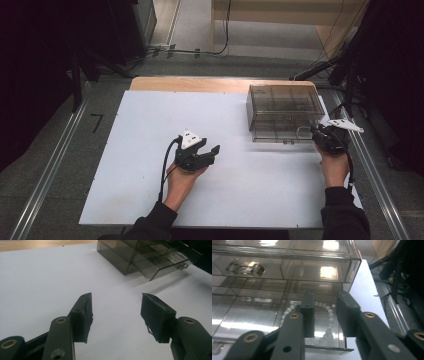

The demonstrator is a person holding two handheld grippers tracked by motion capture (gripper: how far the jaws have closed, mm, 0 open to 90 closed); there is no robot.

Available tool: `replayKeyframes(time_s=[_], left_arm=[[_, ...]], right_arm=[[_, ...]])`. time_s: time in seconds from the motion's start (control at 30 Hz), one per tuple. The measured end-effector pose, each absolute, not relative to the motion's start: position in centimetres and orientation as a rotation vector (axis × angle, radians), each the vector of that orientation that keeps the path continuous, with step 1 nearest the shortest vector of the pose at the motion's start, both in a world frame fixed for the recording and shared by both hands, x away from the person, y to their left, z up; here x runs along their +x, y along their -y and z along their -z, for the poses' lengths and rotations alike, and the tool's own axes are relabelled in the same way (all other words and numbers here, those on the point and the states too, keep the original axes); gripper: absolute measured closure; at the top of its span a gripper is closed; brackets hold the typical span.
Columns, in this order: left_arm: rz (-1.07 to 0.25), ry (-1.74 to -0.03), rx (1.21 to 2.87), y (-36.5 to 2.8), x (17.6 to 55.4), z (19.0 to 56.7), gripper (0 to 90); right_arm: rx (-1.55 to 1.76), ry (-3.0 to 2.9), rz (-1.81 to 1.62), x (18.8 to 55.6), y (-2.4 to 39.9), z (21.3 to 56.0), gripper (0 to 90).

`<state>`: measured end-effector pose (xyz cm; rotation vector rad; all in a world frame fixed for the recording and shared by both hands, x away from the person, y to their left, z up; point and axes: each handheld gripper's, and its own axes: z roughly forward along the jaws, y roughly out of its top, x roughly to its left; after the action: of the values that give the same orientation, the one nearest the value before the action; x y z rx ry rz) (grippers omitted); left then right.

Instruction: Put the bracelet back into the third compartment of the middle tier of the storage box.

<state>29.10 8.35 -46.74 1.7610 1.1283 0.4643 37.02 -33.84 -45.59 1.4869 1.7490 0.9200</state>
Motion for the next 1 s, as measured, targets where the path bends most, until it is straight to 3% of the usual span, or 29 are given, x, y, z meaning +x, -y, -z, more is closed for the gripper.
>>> replayKeyframes(time_s=[0.43,0.67,1.0], left_arm=[[-0.547,-1.289,1.678,-12.9,28.5,46.9,22.7],[-0.587,-1.356,1.608,-15.7,28.1,47.0,16.2],[-0.683,-1.453,1.562,-20.3,26.7,47.6,13.0]], right_arm=[[1.494,-1.84,-1.042,35.9,34.5,44.9,23.0],[1.458,-1.866,-1.053,34.7,34.4,44.6,16.6],[1.378,-1.909,-1.038,32.4,33.9,44.6,16.2]])
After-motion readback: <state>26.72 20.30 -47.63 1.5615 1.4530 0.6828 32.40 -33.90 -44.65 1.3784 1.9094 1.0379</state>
